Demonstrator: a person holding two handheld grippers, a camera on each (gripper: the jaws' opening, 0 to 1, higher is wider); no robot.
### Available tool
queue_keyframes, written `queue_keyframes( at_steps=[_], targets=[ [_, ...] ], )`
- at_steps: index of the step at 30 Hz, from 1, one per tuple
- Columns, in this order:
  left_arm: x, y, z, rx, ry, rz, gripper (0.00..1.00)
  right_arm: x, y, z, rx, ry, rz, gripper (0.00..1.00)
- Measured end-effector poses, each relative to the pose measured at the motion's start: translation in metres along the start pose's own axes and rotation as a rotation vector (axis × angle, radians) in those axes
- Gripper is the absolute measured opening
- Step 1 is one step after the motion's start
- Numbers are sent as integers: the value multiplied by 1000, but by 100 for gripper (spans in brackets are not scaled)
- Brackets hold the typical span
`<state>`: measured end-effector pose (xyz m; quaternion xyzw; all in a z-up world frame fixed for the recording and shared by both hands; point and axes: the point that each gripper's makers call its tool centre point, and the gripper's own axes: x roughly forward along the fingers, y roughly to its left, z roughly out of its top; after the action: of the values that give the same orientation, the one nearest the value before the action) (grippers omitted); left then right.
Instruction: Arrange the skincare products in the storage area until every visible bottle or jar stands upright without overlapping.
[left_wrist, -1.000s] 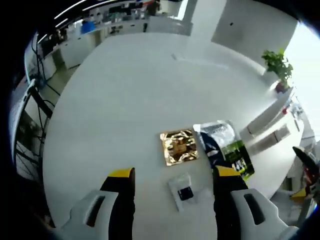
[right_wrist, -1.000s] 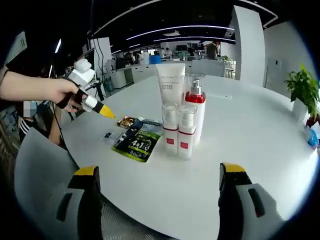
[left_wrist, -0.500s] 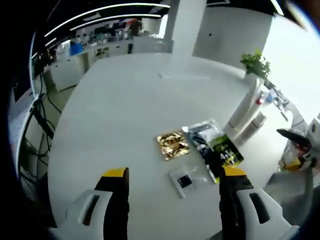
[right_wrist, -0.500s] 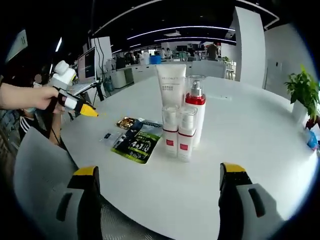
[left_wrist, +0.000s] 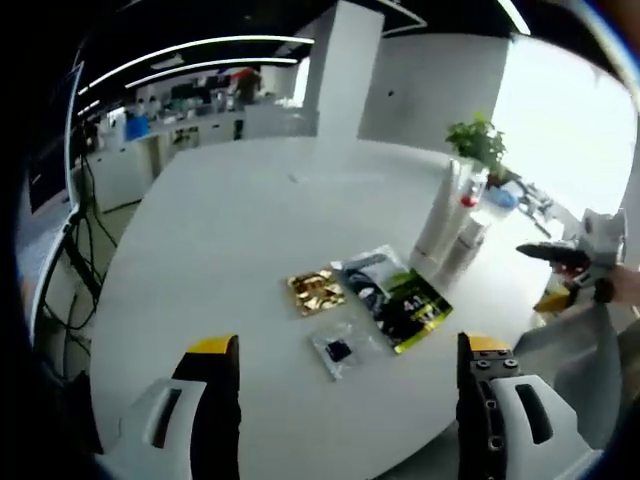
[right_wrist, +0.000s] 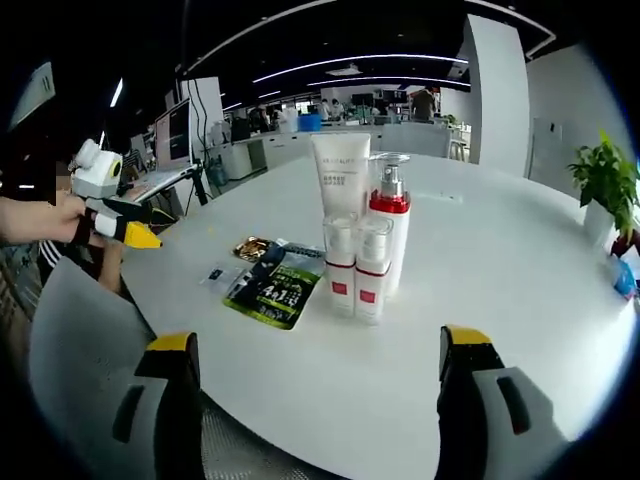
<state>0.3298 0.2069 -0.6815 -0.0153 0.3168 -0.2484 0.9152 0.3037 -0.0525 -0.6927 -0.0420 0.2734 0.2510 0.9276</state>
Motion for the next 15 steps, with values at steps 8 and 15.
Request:
queue_keyframes(
  at_steps=[8, 15],
  targets=[
    [-13, -17, -4, 50, -103, -62, 97, 0, 1, 0, 0, -1, 2, 100],
    [-12, -18, -7, 85, -102, -59, 97, 0, 1, 0, -5, 3, 4, 100]
  ],
)
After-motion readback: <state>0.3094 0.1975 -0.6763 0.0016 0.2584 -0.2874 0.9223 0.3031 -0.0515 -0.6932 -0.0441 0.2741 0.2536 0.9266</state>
